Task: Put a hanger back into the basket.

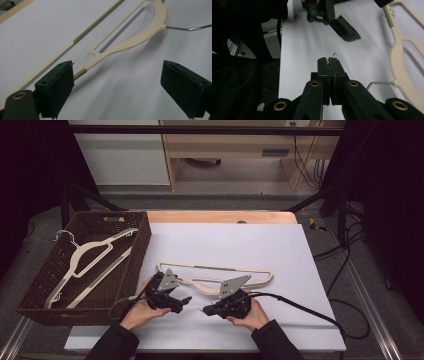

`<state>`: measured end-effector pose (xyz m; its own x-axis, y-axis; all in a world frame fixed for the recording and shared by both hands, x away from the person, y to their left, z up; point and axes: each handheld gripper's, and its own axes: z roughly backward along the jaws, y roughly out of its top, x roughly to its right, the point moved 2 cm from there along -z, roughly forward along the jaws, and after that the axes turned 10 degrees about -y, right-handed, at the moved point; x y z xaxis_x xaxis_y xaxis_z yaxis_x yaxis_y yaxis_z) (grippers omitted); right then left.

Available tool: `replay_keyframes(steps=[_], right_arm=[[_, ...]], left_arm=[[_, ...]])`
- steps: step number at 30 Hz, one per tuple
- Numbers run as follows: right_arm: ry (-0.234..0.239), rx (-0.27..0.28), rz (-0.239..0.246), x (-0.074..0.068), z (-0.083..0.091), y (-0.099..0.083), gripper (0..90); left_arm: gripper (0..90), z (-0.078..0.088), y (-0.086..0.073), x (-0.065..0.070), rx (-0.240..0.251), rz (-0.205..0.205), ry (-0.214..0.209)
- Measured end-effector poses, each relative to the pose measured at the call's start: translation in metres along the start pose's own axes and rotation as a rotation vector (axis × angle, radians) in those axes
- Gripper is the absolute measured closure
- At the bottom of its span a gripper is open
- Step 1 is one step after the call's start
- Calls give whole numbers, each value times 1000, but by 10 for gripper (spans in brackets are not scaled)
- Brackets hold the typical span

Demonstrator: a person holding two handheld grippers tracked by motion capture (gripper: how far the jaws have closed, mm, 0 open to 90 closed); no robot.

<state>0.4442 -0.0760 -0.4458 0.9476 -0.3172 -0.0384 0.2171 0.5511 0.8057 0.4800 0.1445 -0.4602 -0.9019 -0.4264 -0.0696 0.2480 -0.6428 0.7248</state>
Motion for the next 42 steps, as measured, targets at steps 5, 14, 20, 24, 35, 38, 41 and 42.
replay_keyframes(steps=[5,14,20,24,35,38,41,42], right_arm=[[2,10,-3,0,5,2,890],[2,17,2,-1,8,4,891],[5,20,4,-1,9,4,891],[7,19,5,-2,10,4,891],[-6,30,1,-2,14,5,859],[-38,48,5,0,22,7,800],[-86,92,-5,5,40,7,738],[-106,115,-15,7,48,6,715]], left_arm=[[150,-21,9,1,-72,-101,22],[256,-33,14,3,-115,-241,57],[359,-40,23,9,-82,-288,53],[467,-45,25,11,-85,-311,41],[631,-44,23,9,-110,-356,36],[652,-42,24,8,-93,-354,36],[665,-39,25,8,-95,-352,35],[667,-38,25,7,-101,-361,36]])
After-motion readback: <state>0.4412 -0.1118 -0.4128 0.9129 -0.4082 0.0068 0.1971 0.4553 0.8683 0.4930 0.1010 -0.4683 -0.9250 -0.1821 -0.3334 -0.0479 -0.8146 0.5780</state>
